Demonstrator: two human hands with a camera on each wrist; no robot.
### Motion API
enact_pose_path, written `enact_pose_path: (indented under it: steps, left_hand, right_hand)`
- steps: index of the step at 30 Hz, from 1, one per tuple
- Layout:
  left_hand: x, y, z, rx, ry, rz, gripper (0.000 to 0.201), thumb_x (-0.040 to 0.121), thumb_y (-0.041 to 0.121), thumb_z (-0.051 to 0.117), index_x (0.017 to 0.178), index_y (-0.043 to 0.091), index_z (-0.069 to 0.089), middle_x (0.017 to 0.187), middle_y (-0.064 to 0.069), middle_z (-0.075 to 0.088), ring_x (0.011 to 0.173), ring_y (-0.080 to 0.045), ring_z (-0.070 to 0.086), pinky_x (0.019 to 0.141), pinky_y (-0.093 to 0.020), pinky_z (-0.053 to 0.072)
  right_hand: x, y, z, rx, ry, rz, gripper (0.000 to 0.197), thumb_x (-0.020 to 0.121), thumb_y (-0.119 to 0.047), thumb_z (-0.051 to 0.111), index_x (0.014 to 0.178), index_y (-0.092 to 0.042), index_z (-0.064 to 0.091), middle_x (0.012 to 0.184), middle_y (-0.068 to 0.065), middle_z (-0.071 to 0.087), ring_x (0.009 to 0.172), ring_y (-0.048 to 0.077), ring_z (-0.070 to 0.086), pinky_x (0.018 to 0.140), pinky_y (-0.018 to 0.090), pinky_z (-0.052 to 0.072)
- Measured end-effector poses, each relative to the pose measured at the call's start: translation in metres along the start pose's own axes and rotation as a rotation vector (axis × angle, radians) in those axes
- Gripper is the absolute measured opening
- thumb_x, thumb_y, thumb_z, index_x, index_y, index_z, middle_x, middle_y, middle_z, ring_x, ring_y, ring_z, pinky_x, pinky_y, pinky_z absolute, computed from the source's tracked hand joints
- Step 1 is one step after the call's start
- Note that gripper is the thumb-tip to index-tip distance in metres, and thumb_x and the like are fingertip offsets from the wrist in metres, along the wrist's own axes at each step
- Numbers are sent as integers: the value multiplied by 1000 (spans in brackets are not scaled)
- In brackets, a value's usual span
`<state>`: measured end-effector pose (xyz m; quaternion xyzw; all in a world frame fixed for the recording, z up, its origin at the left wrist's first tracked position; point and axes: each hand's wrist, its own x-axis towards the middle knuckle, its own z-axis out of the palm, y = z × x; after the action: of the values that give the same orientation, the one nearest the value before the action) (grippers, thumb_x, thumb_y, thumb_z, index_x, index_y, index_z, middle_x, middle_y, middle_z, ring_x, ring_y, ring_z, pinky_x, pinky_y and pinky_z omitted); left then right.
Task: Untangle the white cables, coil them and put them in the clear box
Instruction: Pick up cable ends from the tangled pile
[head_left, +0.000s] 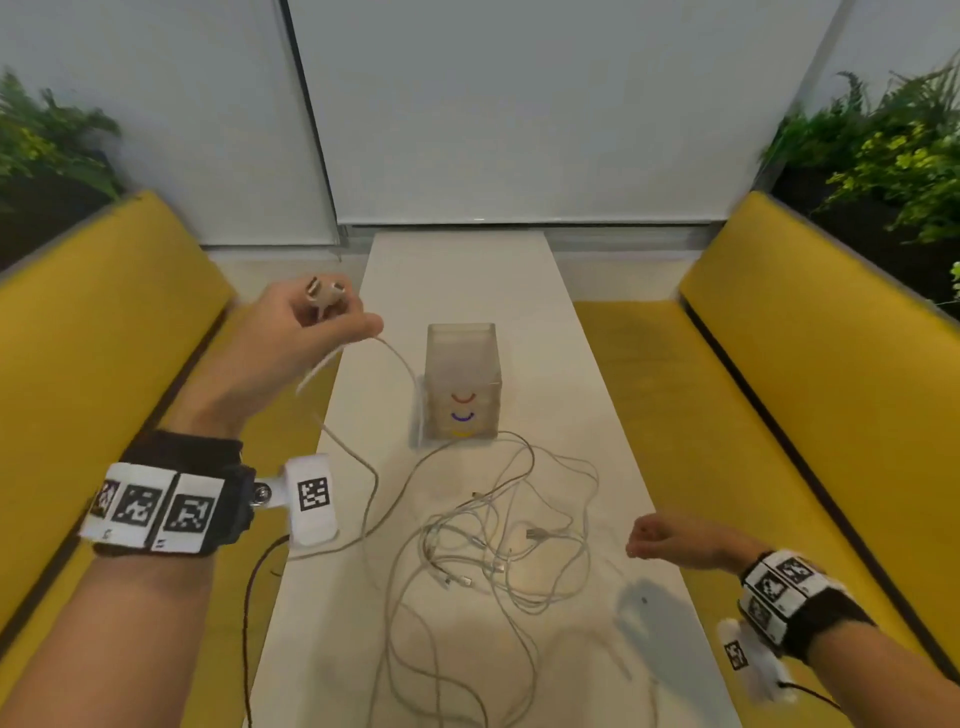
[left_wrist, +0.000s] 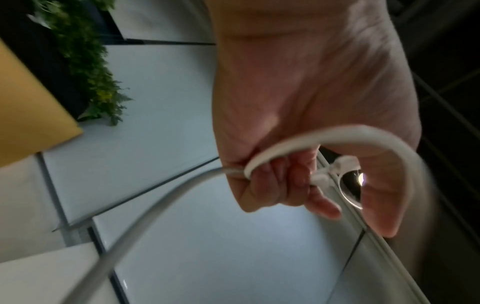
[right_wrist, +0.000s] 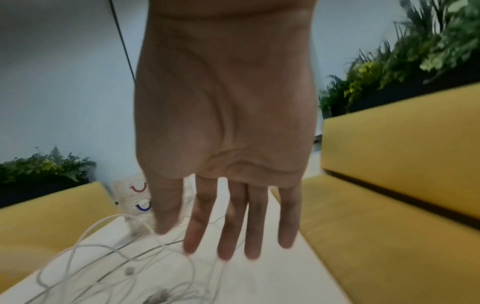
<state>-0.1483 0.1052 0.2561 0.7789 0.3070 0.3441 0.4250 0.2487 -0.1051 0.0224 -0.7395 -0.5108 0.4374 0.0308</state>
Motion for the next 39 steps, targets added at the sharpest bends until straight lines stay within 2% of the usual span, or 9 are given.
enact_pose_path:
  steps: [5,9,13,18,22,27,31,34,39]
  left_hand:
    - [2,7,27,-330,-99,-153,10,85,18,54,92,14,60,65,5,32,56,-11,26,44,-24,18]
    - [-4,11,31,-471,-144,-242,20,99,10,32,84,17,44,65,1,24,50,-12,17,42,-16,16]
    - [-10,13,26,-506,-169,-253,14,99,18,37,86,18,40,61,-2,19,44,-11,14,40,-16,14]
    - [-18,13,25,-421,-144,-271,37,99,38,47,76,17,26,55,1,23,42,-12,16,38,-20,14]
    - [-18,8,28,-342,-95,-238,38,100,40,50,79,11,39,64,-9,19,46,-15,19,41,-25,15]
    - [-15,1,39,-363,-118,-251,19,104,32,47,99,14,50,69,-6,20,51,-15,17,42,-24,14]
    - [-6,-6,67,-359,-198,-263,13,103,23,54,100,13,45,68,-4,20,56,-19,16,44,-27,16]
    - [1,-15,93,-295,-193,-273,27,93,32,68,98,14,49,64,4,37,50,-11,31,47,-24,29]
    - [5,-20,127,-382,-89,-253,27,96,32,65,96,4,66,71,-6,57,57,-10,49,54,-22,42]
  right_hand:
    - [37,-27,20,-43,195,-75,15,97,-31,56,101,-20,66,106,0,70,94,17,63,74,23,46]
    - [69,-47,50,-96,268,-181,23,97,-17,53,110,-13,72,111,8,71,98,20,63,82,25,45]
    - [103,-48,83,-290,261,-137,35,101,-32,48,117,-10,69,113,13,66,106,26,62,86,30,44]
    - [129,-40,92,-431,269,-23,34,99,-37,51,95,-7,67,98,5,57,95,19,61,78,26,46]
    - [122,-50,72,-461,197,-49,30,93,-31,59,102,-6,73,91,2,52,101,22,63,76,24,45]
    - [54,-98,-8,209,-89,-140,10,90,-17,65,86,-8,67,85,12,76,78,21,69,63,21,47]
    - [-5,-152,-58,549,-10,-464,23,94,-16,63,100,5,57,87,23,73,78,34,71,70,37,49]
    - [-32,-190,-68,600,70,-646,33,90,-19,64,103,10,53,90,29,72,78,35,71,73,40,48]
    - [-40,-224,-59,664,186,-765,14,91,-6,63,88,6,55,82,21,74,69,31,70,68,39,56]
